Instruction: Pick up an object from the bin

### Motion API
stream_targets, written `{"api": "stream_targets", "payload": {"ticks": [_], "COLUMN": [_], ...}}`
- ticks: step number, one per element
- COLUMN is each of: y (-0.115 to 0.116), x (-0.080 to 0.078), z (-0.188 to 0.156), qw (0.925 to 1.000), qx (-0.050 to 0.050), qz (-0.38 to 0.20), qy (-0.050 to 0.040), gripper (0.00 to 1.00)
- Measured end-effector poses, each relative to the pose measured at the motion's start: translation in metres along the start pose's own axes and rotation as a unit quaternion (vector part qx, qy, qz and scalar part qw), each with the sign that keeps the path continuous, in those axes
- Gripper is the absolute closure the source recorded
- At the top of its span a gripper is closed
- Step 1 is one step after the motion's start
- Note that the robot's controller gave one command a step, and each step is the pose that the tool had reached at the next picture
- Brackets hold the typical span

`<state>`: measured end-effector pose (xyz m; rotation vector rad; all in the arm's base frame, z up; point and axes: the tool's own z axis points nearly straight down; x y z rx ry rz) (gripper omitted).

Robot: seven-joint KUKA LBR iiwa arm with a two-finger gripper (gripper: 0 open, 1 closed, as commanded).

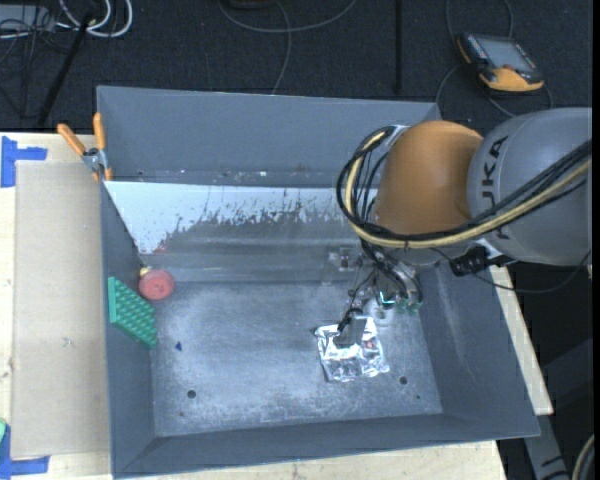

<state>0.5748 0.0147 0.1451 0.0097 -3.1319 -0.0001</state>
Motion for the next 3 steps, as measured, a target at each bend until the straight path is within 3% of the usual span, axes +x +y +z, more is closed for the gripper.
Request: {"api": "stream_targets", "payload": {"ticks": [1,2,3], "y": [-0.049,-0.047,-0.040], "x": [0.020,0.018,0.026], "z": [0.081,0.076,-0.076], "qw": [1.0000,1.0000,0.9995], "qx": [0.001,0.000,0.000], "qz": [0.000,-0.001,-0.029], "qy": [0.0003,-0.0039,-0.0092], "gripper": [0.00,1.00,1.00]}}
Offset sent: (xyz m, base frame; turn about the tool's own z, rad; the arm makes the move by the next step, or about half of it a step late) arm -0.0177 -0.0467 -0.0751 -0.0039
